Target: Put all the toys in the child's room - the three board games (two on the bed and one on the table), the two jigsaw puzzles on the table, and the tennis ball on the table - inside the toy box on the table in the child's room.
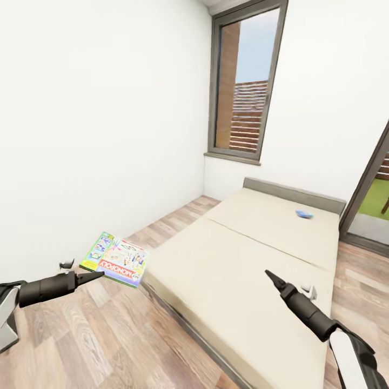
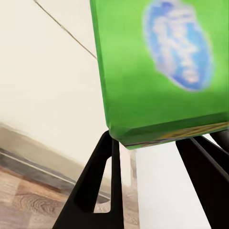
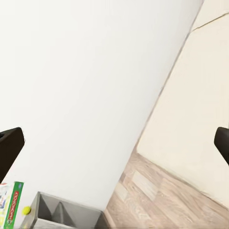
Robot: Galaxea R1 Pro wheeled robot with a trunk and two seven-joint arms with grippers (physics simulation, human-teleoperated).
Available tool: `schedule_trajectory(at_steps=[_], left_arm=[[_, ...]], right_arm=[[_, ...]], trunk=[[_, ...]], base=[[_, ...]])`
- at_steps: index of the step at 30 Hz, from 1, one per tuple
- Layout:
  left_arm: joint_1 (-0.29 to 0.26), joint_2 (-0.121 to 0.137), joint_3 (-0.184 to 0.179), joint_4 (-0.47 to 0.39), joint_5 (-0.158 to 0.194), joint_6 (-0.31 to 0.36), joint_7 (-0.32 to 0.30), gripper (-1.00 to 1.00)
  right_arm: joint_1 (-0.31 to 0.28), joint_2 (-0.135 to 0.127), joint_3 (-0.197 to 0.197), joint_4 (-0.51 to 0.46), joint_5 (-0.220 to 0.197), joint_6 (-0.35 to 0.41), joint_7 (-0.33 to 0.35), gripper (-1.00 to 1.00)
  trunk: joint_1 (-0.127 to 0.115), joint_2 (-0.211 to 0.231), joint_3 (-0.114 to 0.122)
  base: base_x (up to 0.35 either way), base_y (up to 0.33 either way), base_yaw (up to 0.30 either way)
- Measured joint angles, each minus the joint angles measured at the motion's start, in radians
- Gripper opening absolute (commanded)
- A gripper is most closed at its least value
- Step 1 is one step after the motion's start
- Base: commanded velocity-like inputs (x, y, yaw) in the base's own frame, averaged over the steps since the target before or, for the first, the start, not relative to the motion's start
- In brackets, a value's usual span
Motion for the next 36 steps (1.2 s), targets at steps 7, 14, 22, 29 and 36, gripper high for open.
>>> schedule_trajectory(at_steps=[7, 14, 22, 29, 36], left_arm=[[0.000, 0.001, -0.001, 0.000, 0.000, 0.000, 0.000, -1.00], [0.000, 0.001, -0.001, 0.000, 0.001, 0.000, -0.001, -1.00], [0.000, 0.000, 0.000, 0.000, 0.000, 0.000, 0.000, -1.00], [0.000, 0.000, 0.000, 0.000, 0.000, 0.000, 0.000, -1.00], [0.000, 0.000, -0.001, 0.000, -0.001, 0.000, 0.001, -1.00]], right_arm=[[-0.003, 0.000, 0.070, 0.015, 0.001, -0.037, -0.005, 1.00], [-0.003, 0.001, 0.085, 0.017, 0.001, -0.052, -0.007, 1.00], [-0.003, -0.001, 0.086, 0.016, 0.002, -0.052, -0.007, 1.00], [-0.003, -0.006, 0.086, 0.017, 0.004, -0.052, -0.007, 1.00], [-0.003, -0.008, 0.086, 0.017, 0.004, -0.052, -0.007, 1.00]], trunk=[[-0.027, 0.049, 0.022], [-0.054, 0.098, 0.044], [-0.084, 0.154, 0.069], [-0.111, 0.203, 0.091], [-0.138, 0.252, 0.113]], base=[[0.000, 0.000, 0.291], [0.000, 0.000, 0.291], [0.000, 0.000, 0.291], [0.000, 0.000, 0.291], [0.000, 0.000, 0.291]])
